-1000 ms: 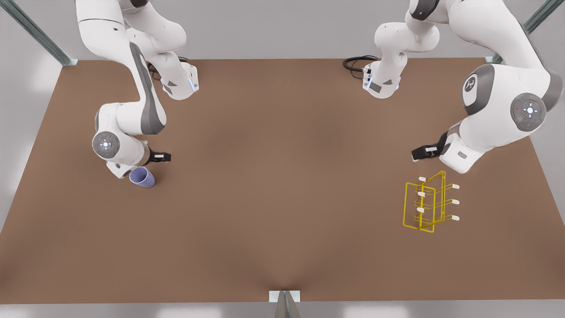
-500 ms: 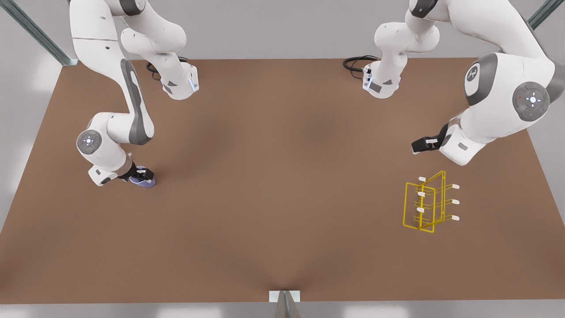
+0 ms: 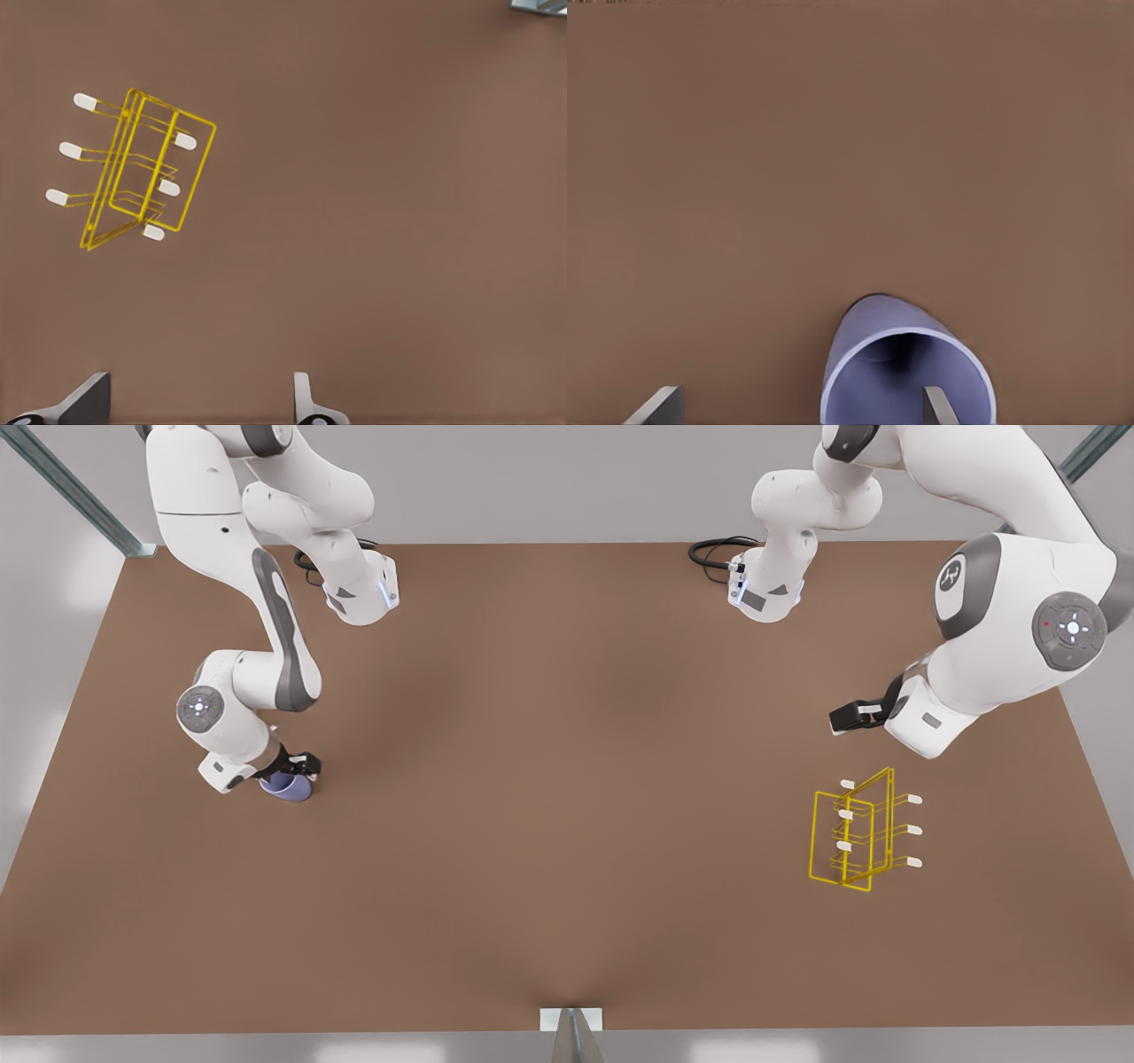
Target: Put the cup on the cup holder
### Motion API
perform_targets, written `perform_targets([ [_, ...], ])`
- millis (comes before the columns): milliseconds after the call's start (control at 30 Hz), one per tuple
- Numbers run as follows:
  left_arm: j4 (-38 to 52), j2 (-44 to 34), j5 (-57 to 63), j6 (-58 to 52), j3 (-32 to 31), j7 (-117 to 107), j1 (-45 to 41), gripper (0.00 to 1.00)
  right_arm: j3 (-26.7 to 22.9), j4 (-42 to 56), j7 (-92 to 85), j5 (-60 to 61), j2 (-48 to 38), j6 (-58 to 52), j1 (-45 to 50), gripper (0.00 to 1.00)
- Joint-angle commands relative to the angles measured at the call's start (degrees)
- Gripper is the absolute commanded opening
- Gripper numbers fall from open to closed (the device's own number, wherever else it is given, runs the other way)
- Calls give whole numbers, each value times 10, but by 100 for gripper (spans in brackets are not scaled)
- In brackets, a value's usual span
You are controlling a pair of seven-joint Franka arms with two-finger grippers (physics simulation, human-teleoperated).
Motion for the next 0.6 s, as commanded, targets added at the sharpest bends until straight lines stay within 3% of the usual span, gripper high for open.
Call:
perform_targets([
  [0, 0, -1, 0, -6, 0, 15, -1, 100, 0, 0, -61, 1, 5, 14, 8, 100],
  [567, 0, 0, 11, -6, 0, 14, -1, 100, -1, -16, -93, -2, 26, 8, 11, 100],
])
